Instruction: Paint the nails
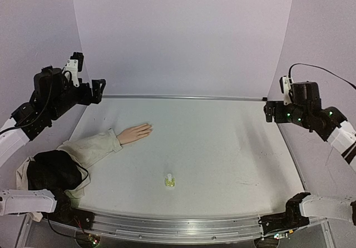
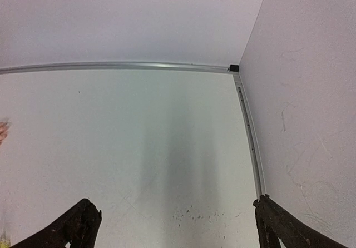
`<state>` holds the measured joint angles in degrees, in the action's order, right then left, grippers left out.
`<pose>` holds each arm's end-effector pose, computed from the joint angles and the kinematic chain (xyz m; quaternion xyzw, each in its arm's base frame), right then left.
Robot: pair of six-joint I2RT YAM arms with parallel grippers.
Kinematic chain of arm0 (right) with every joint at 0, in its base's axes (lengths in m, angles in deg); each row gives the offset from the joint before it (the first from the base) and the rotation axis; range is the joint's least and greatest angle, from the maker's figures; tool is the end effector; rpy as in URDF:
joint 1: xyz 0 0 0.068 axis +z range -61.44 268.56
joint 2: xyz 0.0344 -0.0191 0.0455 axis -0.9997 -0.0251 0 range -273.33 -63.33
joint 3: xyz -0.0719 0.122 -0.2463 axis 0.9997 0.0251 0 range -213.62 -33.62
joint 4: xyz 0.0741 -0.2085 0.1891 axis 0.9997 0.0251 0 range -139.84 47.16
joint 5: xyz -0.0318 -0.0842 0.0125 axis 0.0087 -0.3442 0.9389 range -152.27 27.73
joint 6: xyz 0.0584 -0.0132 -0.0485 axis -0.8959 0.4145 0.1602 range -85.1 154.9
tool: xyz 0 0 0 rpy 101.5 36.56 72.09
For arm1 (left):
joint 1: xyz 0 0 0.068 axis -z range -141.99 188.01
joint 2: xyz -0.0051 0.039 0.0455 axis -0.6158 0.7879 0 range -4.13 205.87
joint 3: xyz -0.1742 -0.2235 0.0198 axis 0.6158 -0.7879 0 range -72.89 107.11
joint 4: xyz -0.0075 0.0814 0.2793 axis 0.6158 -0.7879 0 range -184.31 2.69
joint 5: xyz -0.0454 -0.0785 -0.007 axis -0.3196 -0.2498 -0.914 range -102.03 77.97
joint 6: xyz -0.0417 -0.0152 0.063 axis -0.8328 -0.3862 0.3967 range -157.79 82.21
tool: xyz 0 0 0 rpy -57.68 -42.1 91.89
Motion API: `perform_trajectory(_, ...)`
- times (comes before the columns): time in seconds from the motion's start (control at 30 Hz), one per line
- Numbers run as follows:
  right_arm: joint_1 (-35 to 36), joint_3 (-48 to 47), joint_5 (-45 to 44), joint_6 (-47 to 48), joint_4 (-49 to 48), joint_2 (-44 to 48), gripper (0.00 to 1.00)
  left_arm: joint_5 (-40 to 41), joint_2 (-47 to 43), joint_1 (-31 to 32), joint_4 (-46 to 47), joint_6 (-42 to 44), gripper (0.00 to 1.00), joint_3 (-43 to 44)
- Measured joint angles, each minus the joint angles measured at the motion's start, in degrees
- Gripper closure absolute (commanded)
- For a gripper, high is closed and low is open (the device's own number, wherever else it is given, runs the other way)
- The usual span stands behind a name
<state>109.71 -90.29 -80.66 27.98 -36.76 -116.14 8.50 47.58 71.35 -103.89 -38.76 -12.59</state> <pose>0.2495 0.0744 0.3897 0.0095 0.7589 0.0371 0.6500 0.2195 -0.1169 0.4116 0.0947 0.7457 -0.0618 0.6566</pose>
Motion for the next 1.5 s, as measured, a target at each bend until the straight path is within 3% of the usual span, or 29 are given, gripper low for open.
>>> perform_trajectory(0.3, 0.42, 0.04, -0.02, -2.03, -1.07, -14.03, 0.02, -11.85, 7.80, -6.38, -2.54, -8.22, 0.00, -2.03)
perform_trajectory(0.53, 0.76, 0.07, 1.55, -4.33, -2.43, -21.09, 0.02, -20.81, 13.77, -4.85, -5.05, -15.13, 0.03, -3.17)
perform_trajectory(0.8, 1.14, 0.07, 8.48, -6.03, -3.98, -24.28, 0.02, -26.58, 21.79, 7.96, -8.00, -21.73, 0.13, -3.48)
perform_trajectory(1.2, 3.43, 0.07, 13.68, -7.78, -4.98, -26.16, 0.02, -26.32, 39.17, 27.39, -15.87, -24.70, 0.21, 3.32)
perform_trajectory(1.5, 4.68, 0.07, 14.56, -7.93, -5.03, -27.39, 0.02, -21.86, 48.19, 34.21, -21.14, -24.63, 0.30, 12.04)
